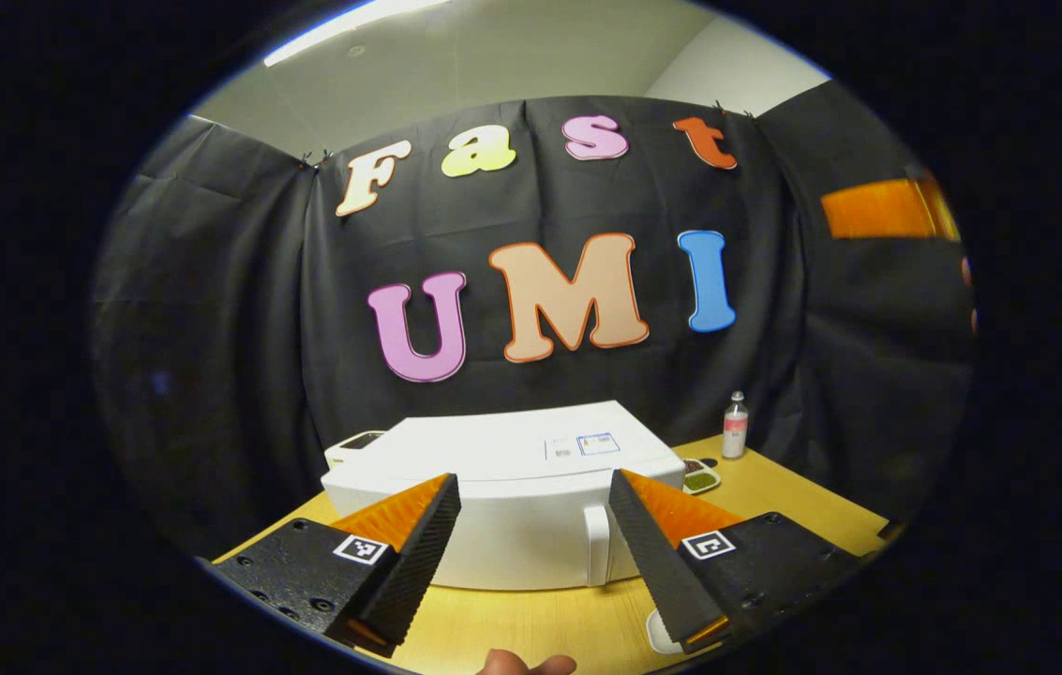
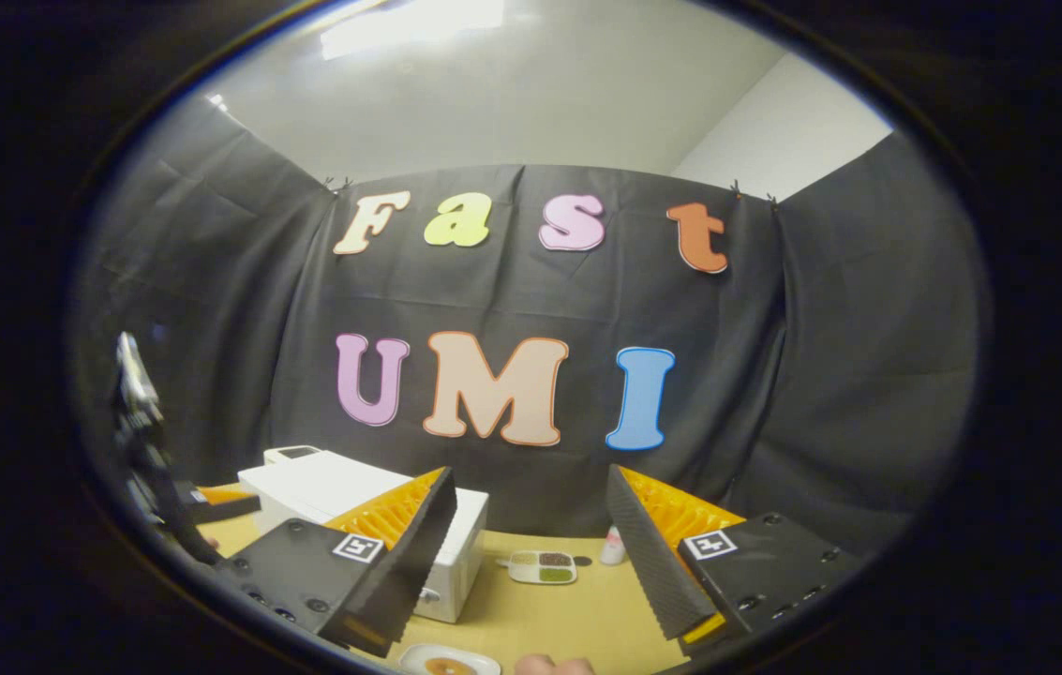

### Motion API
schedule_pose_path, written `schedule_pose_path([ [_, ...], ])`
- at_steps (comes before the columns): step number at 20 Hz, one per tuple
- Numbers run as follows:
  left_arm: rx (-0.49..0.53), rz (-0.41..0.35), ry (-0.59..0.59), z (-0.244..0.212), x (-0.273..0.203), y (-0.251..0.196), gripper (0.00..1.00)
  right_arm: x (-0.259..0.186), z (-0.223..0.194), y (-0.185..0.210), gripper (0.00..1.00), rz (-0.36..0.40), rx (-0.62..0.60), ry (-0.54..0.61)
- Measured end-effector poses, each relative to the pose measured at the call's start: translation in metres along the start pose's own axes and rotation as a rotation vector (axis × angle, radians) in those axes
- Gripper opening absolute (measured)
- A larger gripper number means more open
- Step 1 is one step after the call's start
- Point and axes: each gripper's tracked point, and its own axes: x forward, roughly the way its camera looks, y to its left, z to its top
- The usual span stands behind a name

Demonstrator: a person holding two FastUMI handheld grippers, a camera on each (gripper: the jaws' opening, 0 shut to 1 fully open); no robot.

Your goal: Open the microwave oven with the left hand, put the food in, and close the microwave oven.

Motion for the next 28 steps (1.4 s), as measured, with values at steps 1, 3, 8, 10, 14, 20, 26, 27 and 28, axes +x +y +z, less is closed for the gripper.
schedule_pose_path([
  [1,0.001,-0.008,0.018,-0.016,0.006,-0.005,0.98,0.0,-0.001,0.001,0.96,0.001,0.001,0.003],
  [3,0.01,-0.025,0.079,-0.049,0.017,-0.015,0.98,-0.004,-0.001,0.003,0.97,0.005,0.004,0.006],
  [8,-0.002,-0.043,0.186,-0.101,0.045,-0.033,0.98,-0.014,-0.004,-0.012,0.96,-0.03,-0.025,0.014],
  [10,-0.017,-0.06,0.216,-0.113,0.054,-0.042,0.98,-0.015,-0.004,-0.021,0.96,-0.054,-0.035,0.012],
  [14,-0.03,-0.076,0.27,-0.13,0.071,-0.055,0.97,-0.018,-0.008,-0.032,0.97,-0.086,-0.031,0.026],
  [20,-0.052,-0.139,0.302,-0.137,0.087,-0.076,0.9,-0.018,-0.015,-0.036,0.97,-0.085,-0.011,0.051],
  [26,-0.049,-0.091,0.313,-0.142,0.087,-0.059,0.2,-0.014,-0.021,-0.031,0.97,-0.063,0.009,0.062],
  [27,-0.06,-0.092,0.295,-0.141,0.089,-0.06,0.2,-0.013,-0.021,-0.03,0.97,-0.061,0.014,0.067],
  [28,-0.067,-0.093,0.297,-0.142,0.09,-0.06,0.19,-0.013,-0.024,-0.029,0.97,-0.055,0.022,0.072],
])
